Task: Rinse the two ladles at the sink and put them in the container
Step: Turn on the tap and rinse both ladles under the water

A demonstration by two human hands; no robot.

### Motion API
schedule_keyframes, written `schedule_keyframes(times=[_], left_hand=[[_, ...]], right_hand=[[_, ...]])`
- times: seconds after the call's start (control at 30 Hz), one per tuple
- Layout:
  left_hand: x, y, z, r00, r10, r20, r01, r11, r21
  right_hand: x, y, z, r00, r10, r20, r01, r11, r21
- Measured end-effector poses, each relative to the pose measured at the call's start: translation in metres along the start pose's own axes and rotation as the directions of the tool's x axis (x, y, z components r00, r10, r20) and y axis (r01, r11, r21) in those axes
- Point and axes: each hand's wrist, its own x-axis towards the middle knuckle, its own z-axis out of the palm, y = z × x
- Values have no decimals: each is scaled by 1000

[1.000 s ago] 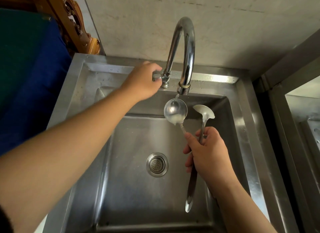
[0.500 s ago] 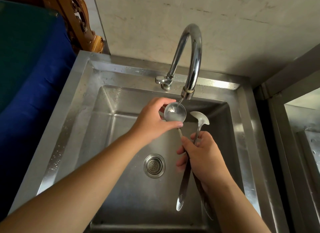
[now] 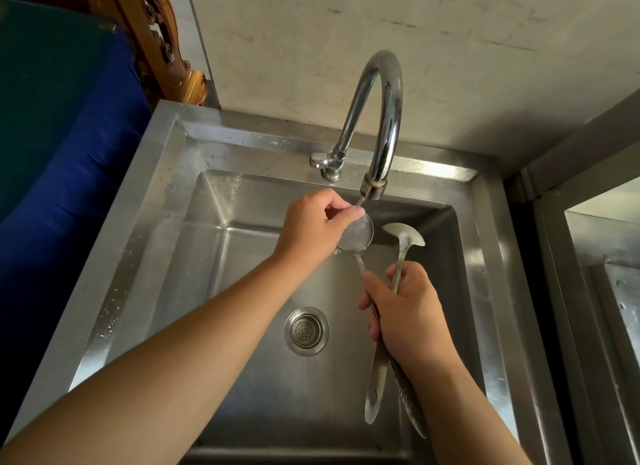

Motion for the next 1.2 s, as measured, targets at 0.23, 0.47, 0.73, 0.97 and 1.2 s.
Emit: schedule_keyframes(times=[0.23, 0.47, 0.73, 0.97, 1.2], left_hand=[[-5, -5, -17, 989, -66, 130, 77, 993, -85], [-13, -15, -19, 936, -141, 322, 238, 927, -288], [-12, -13, -10, 974, -174, 146, 193, 972, -130], [-6, 0, 4, 998, -61, 14, 62, 996, -71], [0, -2, -8, 999, 21, 27, -19, 997, -80]], right_hand=[[4, 3, 0, 1000, -11, -6, 12, 996, 92], [9, 6, 7, 1000, 29, 11, -30, 990, 137], [0, 6, 15, 1000, -7, -25, 9, 996, 92], [-8, 7, 17, 990, -62, -127, 64, 998, 13], [5, 2, 9, 993, -72, -88, 77, 995, 59]])
